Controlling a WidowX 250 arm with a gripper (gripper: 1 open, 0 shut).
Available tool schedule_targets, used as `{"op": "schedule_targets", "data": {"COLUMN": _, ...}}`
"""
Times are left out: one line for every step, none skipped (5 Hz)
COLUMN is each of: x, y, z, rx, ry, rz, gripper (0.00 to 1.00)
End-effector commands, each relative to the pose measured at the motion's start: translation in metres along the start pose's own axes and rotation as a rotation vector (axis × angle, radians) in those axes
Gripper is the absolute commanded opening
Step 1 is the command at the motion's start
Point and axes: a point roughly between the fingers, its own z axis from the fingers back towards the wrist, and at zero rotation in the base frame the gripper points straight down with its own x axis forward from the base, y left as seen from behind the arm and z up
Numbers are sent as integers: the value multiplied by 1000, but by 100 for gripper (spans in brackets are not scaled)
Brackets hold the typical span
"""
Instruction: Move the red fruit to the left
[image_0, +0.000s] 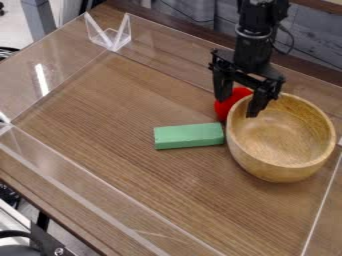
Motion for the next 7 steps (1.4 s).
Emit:
{"op": "schedule_targets", "data": {"x": 13, "y": -4, "z": 29, "rx": 4, "ry": -75, "rz": 73, "gripper": 0}}
{"op": "schedule_targets", "data": {"x": 9, "y": -5, "z": 23, "rx": 10, "ry": -70, "rz": 44, "gripper": 0}}
{"op": "schedule_targets", "data": {"x": 1, "y": -4, "z": 18, "rx": 6, "ry": -68, "rz": 21, "gripper": 100}}
{"op": "schedule_targets", "data": {"x": -6, "y": -1, "z": 25, "rx": 4, "ry": -63, "rz": 41, "gripper": 100}}
{"op": "schedule_targets", "data": {"x": -8, "y": 3, "z": 33, "rx": 4, "ry": -68, "rz": 64, "gripper": 0}}
{"op": "schedule_targets", "data": {"x": -2, "y": -1, "z": 40, "rx": 4, "ry": -73, "rz": 69, "gripper": 0}}
{"op": "schedule_targets", "data": {"x": 3, "y": -4, "z": 43, "rx": 4, "ry": -74, "rz": 70, "gripper": 0}}
